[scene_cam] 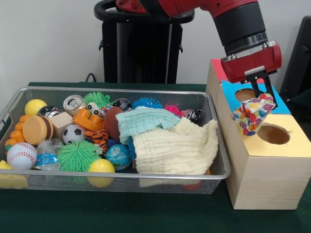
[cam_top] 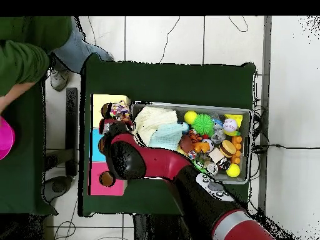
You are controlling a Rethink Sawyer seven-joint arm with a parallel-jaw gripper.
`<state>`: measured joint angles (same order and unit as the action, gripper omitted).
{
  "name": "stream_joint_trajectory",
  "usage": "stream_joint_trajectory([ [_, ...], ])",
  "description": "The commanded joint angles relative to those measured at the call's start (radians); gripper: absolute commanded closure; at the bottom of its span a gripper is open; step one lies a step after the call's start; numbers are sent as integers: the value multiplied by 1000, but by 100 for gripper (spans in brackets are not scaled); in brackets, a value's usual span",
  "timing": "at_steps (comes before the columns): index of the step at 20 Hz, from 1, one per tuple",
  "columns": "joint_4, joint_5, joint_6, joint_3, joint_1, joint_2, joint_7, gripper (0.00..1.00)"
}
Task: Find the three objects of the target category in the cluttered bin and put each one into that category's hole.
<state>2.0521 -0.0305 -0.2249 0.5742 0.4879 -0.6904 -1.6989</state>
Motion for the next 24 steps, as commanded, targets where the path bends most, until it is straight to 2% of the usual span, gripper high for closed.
stream_joint_trajectory([
  [1,-110,39,-85,-87,-7,28,-141,100],
  [6,-110,49,-77,-55,10,39,-159,100],
  [15,-67,103,15,49,79,45,-158,100],
  [20,-27,130,31,95,116,35,-164,100],
  [24,-20,141,31,106,118,46,-162,100],
])
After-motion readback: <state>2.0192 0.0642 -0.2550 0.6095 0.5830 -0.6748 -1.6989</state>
